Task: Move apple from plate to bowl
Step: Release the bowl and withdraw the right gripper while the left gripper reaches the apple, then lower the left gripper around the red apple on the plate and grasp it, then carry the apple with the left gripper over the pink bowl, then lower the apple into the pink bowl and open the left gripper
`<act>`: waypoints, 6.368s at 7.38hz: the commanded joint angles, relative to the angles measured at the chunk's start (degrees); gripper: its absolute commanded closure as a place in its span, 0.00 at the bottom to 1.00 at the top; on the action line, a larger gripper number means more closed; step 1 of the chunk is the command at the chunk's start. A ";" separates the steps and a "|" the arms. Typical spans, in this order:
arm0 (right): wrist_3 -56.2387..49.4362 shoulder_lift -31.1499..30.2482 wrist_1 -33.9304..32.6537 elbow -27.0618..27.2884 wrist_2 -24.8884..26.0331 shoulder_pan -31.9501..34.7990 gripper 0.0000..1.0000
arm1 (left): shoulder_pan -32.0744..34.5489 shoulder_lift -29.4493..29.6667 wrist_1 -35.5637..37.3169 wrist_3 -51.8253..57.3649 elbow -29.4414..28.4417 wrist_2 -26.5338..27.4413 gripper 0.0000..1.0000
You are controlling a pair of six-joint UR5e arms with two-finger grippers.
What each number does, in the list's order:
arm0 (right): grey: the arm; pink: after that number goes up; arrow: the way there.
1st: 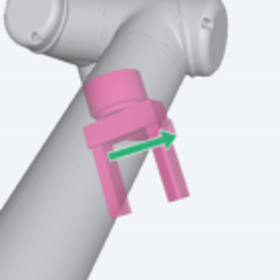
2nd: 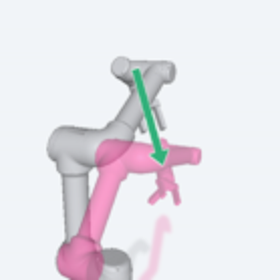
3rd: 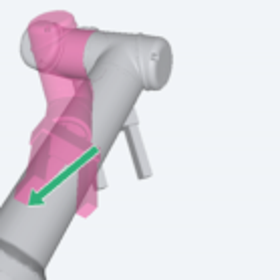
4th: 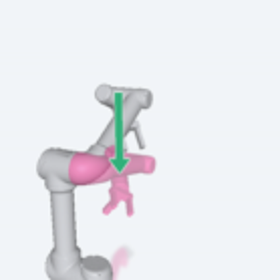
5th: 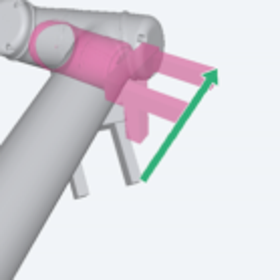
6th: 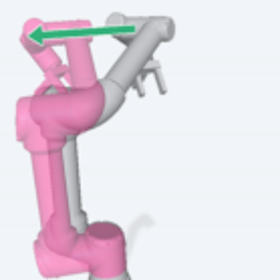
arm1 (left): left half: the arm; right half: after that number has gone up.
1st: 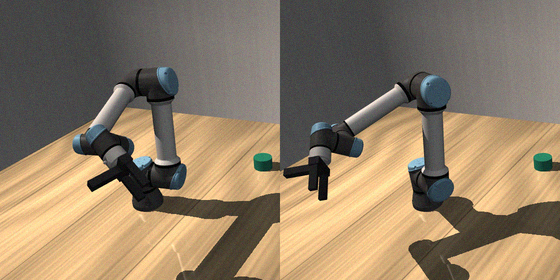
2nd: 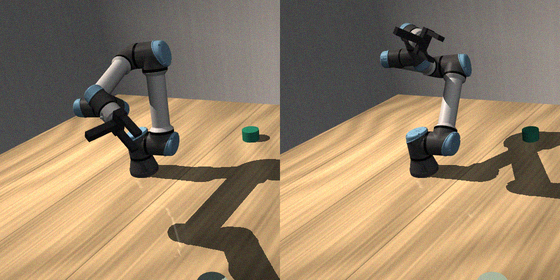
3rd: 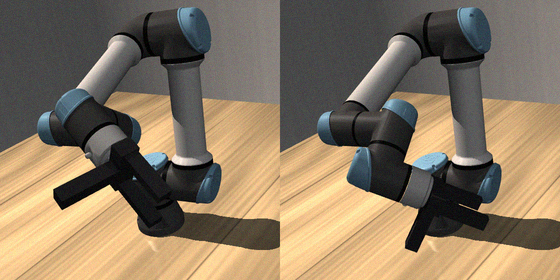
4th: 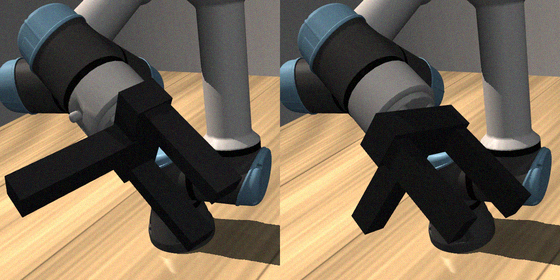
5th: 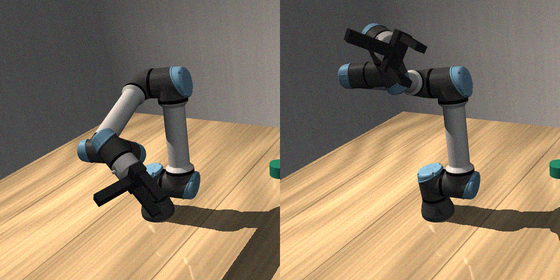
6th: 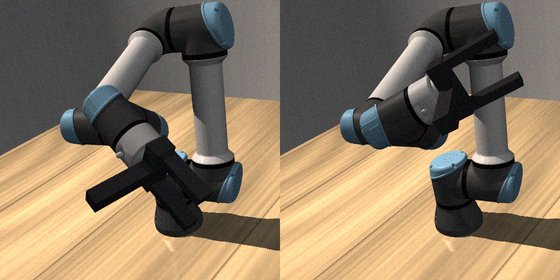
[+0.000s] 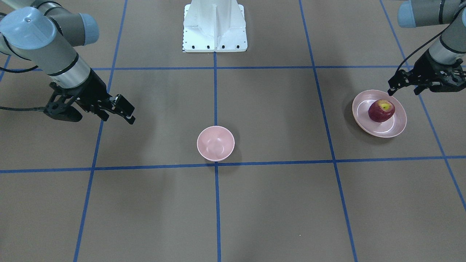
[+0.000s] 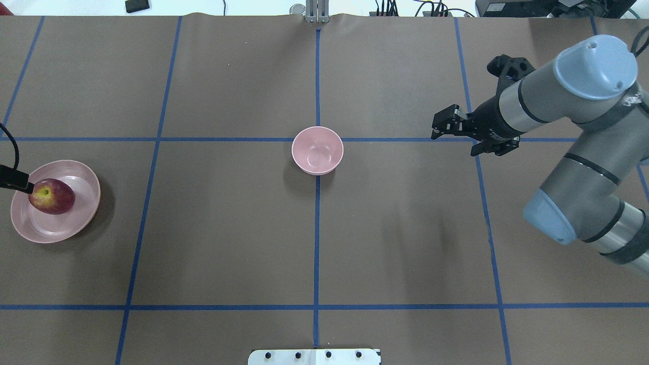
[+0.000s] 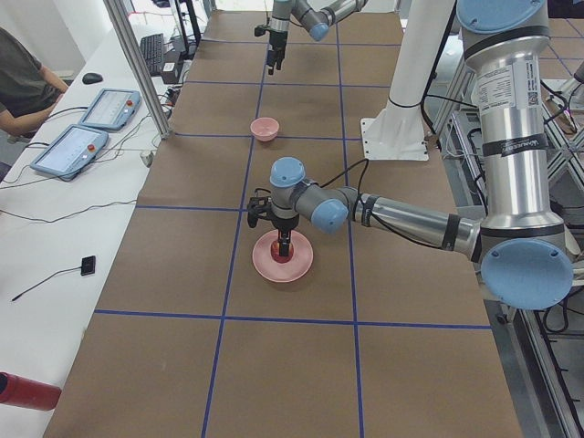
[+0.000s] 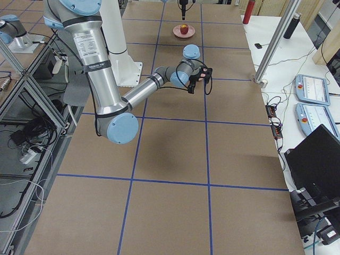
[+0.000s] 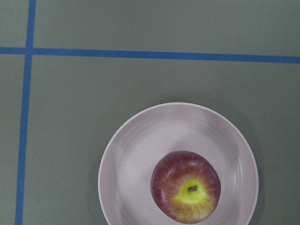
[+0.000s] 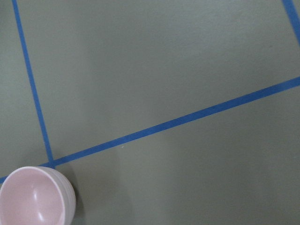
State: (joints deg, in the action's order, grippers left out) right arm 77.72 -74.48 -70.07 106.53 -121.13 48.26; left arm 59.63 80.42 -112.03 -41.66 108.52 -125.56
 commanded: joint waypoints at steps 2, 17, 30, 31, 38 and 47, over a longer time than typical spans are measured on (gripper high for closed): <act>-3.01 -4.44 0.28 1.40 0.10 0.61 0.00 | -2.76 1.66 -13.16 -0.88 -10.39 0.31 0.03; -10.36 -10.23 0.19 4.21 -4.27 6.31 0.00 | -9.44 3.61 -12.68 -9.05 -10.43 8.57 0.02; -41.29 -27.82 0.37 4.49 -10.36 22.31 0.00 | -19.70 45.21 39.09 -27.46 1.38 7.51 1.00; -42.11 -27.82 0.46 3.61 -10.53 22.58 0.00 | -21.90 53.36 36.91 -30.55 -7.36 9.35 1.00; -42.47 -27.65 0.55 2.55 -11.06 22.49 0.00 | -23.86 67.15 21.44 -27.86 -35.36 10.77 1.00; -42.21 -27.38 0.55 1.40 -11.06 22.49 0.00 | -24.21 70.14 14.91 -27.77 -43.83 11.12 0.85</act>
State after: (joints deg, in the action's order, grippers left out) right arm 35.40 -101.87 -69.52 107.98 -132.15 70.75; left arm 35.54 150.45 -96.90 -69.37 65.13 -114.58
